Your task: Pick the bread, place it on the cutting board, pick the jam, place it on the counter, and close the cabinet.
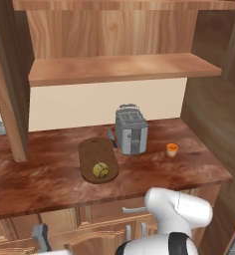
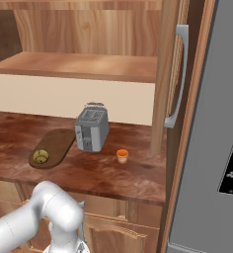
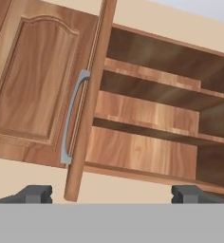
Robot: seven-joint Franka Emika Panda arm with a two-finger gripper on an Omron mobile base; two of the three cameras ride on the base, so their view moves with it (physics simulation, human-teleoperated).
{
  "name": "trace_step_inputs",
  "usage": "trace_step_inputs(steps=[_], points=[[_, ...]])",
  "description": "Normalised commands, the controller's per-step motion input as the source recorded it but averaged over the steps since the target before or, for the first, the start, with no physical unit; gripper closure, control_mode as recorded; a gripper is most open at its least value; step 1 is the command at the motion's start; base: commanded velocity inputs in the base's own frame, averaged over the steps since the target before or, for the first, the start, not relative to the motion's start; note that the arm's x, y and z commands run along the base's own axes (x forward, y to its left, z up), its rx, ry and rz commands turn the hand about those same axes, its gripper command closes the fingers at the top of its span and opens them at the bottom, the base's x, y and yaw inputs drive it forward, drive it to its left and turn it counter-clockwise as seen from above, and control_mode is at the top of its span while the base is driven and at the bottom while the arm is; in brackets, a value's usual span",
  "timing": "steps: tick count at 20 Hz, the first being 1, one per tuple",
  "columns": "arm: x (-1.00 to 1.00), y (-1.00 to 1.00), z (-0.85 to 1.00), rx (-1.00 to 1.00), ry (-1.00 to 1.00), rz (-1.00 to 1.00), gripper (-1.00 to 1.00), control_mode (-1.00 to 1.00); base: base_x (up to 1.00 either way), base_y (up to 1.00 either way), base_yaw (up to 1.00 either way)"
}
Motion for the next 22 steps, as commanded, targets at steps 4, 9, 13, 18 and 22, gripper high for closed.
trace_step_inputs(steps=[4, 9, 13, 18, 22], points=[[0.24, 0.14, 0.0, 0.0, 0.0, -0.04, -1.0, -1.0, 0.0, 0.0, 0.0], [0.21, 0.12, 0.0, 0.0, 0.0, -0.04, -1.0, -1.0, 0.0, 0.0, 0.0], [0.16, 0.07, 0.0, 0.0, 0.0, -0.04, -1.0, -1.0, 0.0, 0.0, 0.0], [0.19, 0.02, 0.0, 0.0, 0.0, -0.06, -1.0, -1.0, 0.0, 0.0, 0.0], [0.21, 0.04, 0.0, 0.0, 0.0, -0.06, -1.0, -1.0, 0.0, 0.0, 0.0]])
